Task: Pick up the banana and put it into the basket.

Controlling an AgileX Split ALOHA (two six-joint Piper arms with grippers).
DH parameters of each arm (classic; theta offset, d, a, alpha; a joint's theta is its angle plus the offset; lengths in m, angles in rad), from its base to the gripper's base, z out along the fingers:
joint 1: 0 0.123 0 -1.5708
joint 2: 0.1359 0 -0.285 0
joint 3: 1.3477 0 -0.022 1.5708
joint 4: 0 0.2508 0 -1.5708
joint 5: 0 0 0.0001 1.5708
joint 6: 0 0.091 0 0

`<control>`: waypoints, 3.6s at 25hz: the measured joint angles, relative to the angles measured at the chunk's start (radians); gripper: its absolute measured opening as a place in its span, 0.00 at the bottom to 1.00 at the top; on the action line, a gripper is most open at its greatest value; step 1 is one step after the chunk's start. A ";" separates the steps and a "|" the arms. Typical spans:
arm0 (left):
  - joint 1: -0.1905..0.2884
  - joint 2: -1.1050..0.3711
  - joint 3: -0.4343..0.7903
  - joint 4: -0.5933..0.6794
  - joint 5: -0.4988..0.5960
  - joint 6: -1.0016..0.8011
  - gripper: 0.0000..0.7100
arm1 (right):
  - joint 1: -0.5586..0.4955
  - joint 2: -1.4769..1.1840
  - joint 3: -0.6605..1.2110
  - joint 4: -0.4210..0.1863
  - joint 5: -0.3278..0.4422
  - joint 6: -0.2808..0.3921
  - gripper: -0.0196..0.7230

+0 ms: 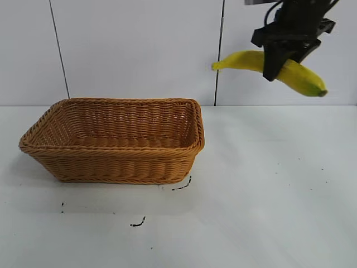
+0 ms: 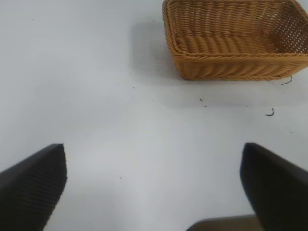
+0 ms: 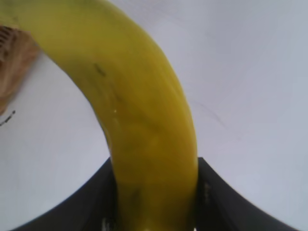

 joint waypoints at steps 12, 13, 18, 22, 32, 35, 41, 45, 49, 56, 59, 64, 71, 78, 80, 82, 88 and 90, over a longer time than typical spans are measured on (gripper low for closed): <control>0.000 0.000 0.000 0.000 0.000 0.000 0.98 | 0.308 0.190 -0.278 -0.004 -0.122 -0.259 0.45; 0.000 0.000 0.000 0.000 0.000 0.000 0.98 | 0.326 0.201 -0.278 -0.004 -0.159 -0.301 0.45; 0.000 0.000 0.000 0.000 0.000 0.000 0.98 | 0.393 0.250 -0.279 0.013 -0.302 -0.406 0.45; 0.000 0.000 0.000 0.000 0.000 0.000 0.98 | 0.401 0.301 -0.279 0.021 -0.343 -0.411 0.45; 0.000 0.000 0.000 0.000 0.000 0.000 0.98 | 0.387 0.390 -0.279 0.028 -0.388 -0.411 0.45; 0.000 0.000 0.000 0.000 0.000 0.000 0.98 | 0.387 0.391 -0.279 0.034 -0.384 -0.411 0.45; 0.000 0.000 0.000 0.000 0.000 0.000 0.98 | 0.387 0.391 -0.279 0.047 -0.361 -0.411 0.65; 0.000 0.000 0.000 0.000 0.000 0.000 0.98 | 0.387 0.391 -0.279 0.048 -0.358 -0.369 0.92; 0.000 0.000 0.000 0.000 0.000 0.000 0.98 | 0.387 0.371 -0.293 0.042 -0.329 -0.233 0.95; 0.000 0.000 0.000 0.000 0.000 0.000 0.98 | 0.383 0.307 -0.412 -0.022 -0.112 0.076 0.95; 0.000 0.000 0.000 0.000 0.000 0.000 0.98 | 0.358 0.305 -0.447 -0.038 -0.041 0.180 0.95; 0.000 0.000 0.000 0.000 0.000 0.000 0.98 | 0.253 0.305 -0.449 -0.053 -0.015 0.279 0.95; 0.000 0.000 0.000 0.000 0.000 0.000 0.98 | 0.040 0.305 -0.449 -0.059 0.012 0.299 0.95; 0.000 0.000 0.000 0.000 0.000 0.000 0.98 | -0.129 0.293 -0.426 -0.047 0.020 0.299 0.95; 0.000 0.000 0.000 0.000 0.000 0.000 0.98 | -0.154 0.270 -0.379 -0.047 0.022 0.299 0.95; 0.000 0.000 0.000 0.000 0.000 0.000 0.98 | -0.172 0.235 -0.321 -0.047 0.022 0.299 0.95; 0.000 0.000 0.000 0.000 0.000 0.000 0.98 | -0.194 0.055 -0.057 -0.047 0.021 0.304 0.95; 0.000 0.000 0.000 0.000 0.000 0.000 0.98 | -0.194 -0.027 0.061 -0.034 0.020 0.304 0.95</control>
